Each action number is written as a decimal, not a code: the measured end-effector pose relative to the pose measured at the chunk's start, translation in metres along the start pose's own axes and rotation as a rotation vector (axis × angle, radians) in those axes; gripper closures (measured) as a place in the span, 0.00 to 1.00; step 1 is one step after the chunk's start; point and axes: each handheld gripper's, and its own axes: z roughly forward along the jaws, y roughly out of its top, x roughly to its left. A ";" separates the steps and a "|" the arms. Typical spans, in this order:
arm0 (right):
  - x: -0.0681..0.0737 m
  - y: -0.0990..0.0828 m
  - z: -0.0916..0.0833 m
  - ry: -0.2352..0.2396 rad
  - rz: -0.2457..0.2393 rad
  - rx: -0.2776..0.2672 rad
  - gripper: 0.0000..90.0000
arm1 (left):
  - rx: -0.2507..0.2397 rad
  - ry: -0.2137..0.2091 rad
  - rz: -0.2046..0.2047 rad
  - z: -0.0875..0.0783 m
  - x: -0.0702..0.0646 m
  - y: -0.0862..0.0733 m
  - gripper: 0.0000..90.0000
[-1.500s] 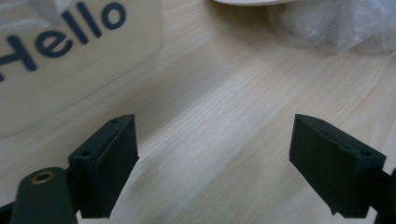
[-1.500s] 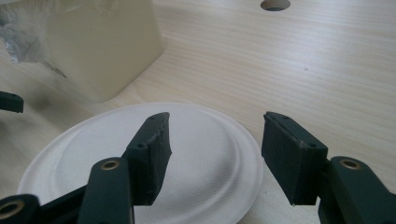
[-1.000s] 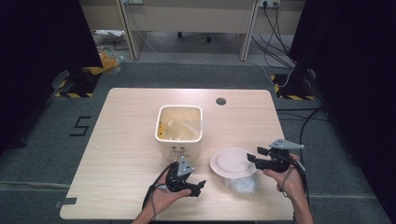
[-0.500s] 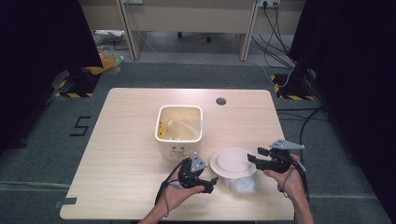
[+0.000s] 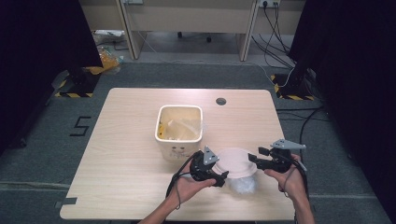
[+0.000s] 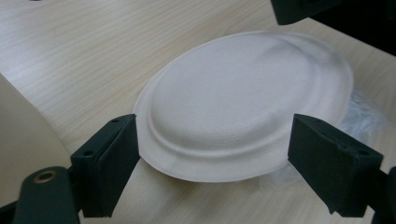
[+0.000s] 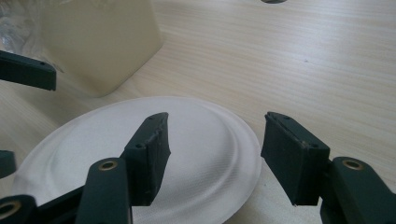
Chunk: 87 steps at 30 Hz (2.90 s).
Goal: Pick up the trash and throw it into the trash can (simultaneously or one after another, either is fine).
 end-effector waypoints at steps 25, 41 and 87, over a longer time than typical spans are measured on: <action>0.002 -0.004 0.008 0.131 0.092 -0.002 0.45 | 0.081 -0.048 -0.014 0.024 -0.007 -0.030 0.18; 0.019 -0.006 0.020 0.232 0.087 0.033 0.56 | 0.074 -0.050 -0.005 0.024 -0.011 -0.034 0.19; 0.043 0.021 -0.033 0.553 0.124 -0.200 0.91 | 0.039 0.197 -0.118 -0.091 0.086 -0.132 0.18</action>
